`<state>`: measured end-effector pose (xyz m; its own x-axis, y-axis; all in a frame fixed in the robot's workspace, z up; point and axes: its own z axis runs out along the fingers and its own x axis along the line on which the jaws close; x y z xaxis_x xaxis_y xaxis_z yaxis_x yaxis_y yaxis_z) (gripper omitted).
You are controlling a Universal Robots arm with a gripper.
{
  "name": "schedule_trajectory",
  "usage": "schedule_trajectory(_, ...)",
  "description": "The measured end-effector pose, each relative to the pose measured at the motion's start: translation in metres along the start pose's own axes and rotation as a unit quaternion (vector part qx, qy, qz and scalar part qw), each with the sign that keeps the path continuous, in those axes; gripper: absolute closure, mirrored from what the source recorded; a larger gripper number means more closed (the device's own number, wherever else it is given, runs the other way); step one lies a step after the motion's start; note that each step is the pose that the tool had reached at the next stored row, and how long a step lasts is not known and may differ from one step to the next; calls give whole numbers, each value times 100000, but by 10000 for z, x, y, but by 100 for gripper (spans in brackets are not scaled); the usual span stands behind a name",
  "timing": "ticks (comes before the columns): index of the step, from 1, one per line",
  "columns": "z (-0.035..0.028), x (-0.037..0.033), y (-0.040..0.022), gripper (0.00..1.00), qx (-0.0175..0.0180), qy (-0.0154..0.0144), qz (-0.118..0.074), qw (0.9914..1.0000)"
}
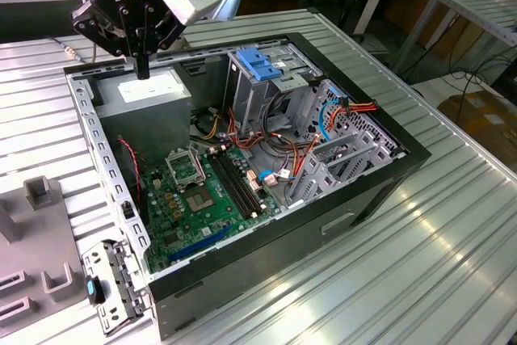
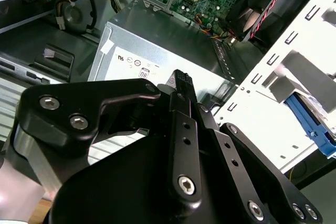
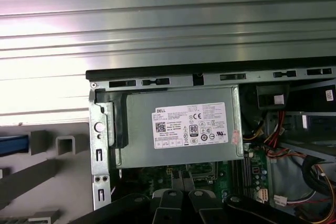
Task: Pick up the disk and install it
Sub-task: 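Reach for the disk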
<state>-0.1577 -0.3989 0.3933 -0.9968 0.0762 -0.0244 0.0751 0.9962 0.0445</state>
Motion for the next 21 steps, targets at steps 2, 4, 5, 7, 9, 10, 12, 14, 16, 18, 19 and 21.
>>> schedule_trajectory(2,0,6,-1,89,1,1,0,100000)
schedule_trajectory(4,0,15,-1,89,-2,-1,-2,100000)
schedule_trajectory(5,0,21,-2,89,-3,-2,-3,100000)
schedule_trajectory(7,-1,27,-2,89,-1,0,-3,100000)
schedule_trajectory(9,-1,32,-2,89,-1,1,0,100000)
schedule_trajectory(10,-1,35,-3,89,0,1,-3,100000)
schedule_trajectory(12,-1,40,-3,89,1,1,-2,100000)
schedule_trajectory(14,-1,52,-4,89,-2,-1,0,100000)
schedule_trajectory(16,-2,59,-5,89,0,1,0,100000)
schedule_trajectory(18,-2,67,-5,89,-1,-1,0,100000)
schedule_trajectory(19,-2,73,-6,89,-2,1,1,100000)
schedule_trajectory(21,-2,81,-6,89,-1,-1,-2,100000)
